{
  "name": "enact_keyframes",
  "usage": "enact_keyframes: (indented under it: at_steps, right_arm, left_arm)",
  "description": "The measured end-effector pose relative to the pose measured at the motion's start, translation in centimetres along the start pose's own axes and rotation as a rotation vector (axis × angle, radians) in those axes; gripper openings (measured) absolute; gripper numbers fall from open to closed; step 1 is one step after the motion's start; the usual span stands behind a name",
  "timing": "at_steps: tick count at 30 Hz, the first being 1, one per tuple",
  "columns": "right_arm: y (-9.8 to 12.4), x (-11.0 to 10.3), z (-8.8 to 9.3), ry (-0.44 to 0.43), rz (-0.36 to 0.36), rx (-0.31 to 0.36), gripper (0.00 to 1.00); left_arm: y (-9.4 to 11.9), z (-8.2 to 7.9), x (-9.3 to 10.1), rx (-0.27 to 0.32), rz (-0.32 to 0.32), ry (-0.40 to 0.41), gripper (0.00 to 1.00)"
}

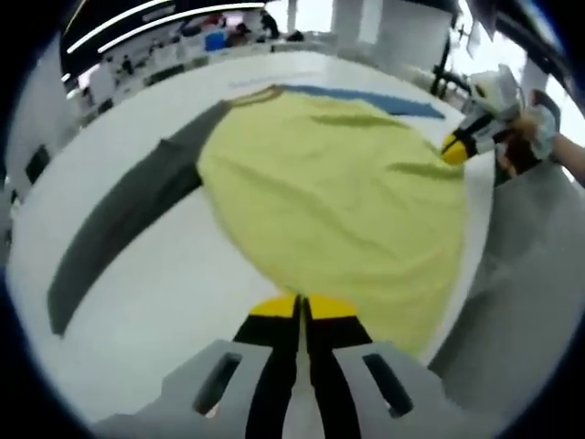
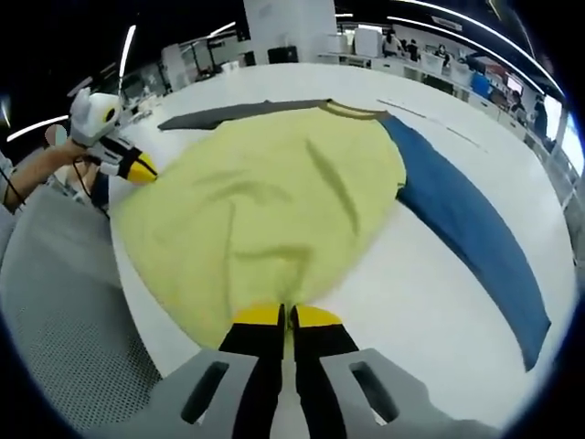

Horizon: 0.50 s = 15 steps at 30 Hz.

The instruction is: Fold the garment on the visible template until the final outline fits inside the template.

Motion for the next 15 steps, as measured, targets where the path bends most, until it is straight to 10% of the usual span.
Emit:
enact_keyframes:
  at_steps: [15]
  right_arm:
    - [3.2, -1.6, -0.3, 0.010, -0.021, 0.044, 0.02]
  left_arm:
    - [3.0, 0.2, 0.9, 0.027, 0.046, 0.079, 0.00]
Point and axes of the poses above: the point that each gripper's makers call its tool centre point, and the gripper's own axes: y roughly backward along the fingers, x roughly to its right, z roughly out of its underside, the point moved 7 cm from there along y, roughly backward along the fingers, and after that the axes turned 5 degrees about -z, right-handed, at the moved point
